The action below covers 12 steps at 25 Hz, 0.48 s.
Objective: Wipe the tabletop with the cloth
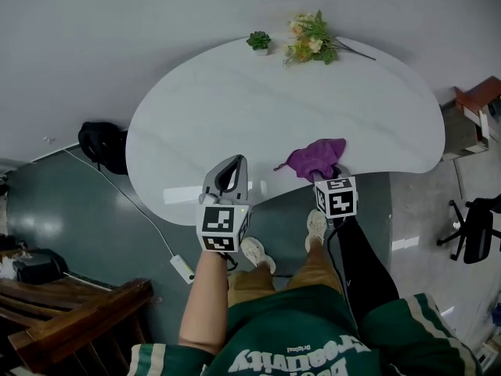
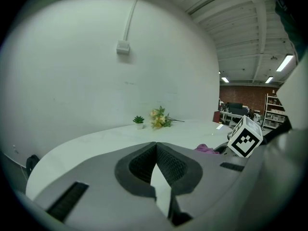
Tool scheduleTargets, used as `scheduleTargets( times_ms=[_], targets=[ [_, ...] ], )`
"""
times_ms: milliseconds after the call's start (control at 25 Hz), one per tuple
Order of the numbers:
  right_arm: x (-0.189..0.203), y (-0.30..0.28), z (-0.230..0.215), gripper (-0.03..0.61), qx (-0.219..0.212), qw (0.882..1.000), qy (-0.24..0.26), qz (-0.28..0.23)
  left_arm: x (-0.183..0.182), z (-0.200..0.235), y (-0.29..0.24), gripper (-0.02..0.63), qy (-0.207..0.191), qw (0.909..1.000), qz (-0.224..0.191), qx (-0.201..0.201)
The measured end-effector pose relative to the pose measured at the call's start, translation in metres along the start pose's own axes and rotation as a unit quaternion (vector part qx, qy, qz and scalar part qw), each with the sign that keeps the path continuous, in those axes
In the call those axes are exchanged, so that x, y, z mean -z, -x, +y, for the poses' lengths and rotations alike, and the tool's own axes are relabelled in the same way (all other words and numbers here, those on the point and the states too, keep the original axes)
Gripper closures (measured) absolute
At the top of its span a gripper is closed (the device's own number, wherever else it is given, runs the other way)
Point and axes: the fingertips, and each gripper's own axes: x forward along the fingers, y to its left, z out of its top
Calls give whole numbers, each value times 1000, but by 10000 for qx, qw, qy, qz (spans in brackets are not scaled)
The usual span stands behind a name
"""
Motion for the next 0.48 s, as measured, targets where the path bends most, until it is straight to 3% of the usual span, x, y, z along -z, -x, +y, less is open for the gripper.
scheduleTargets(
  times_ms=[480],
  targets=[
    [-16, -38, 169, 488, -523, 9981, 275, 152, 30, 121, 114, 614, 150, 9978, -96, -632]
  ],
)
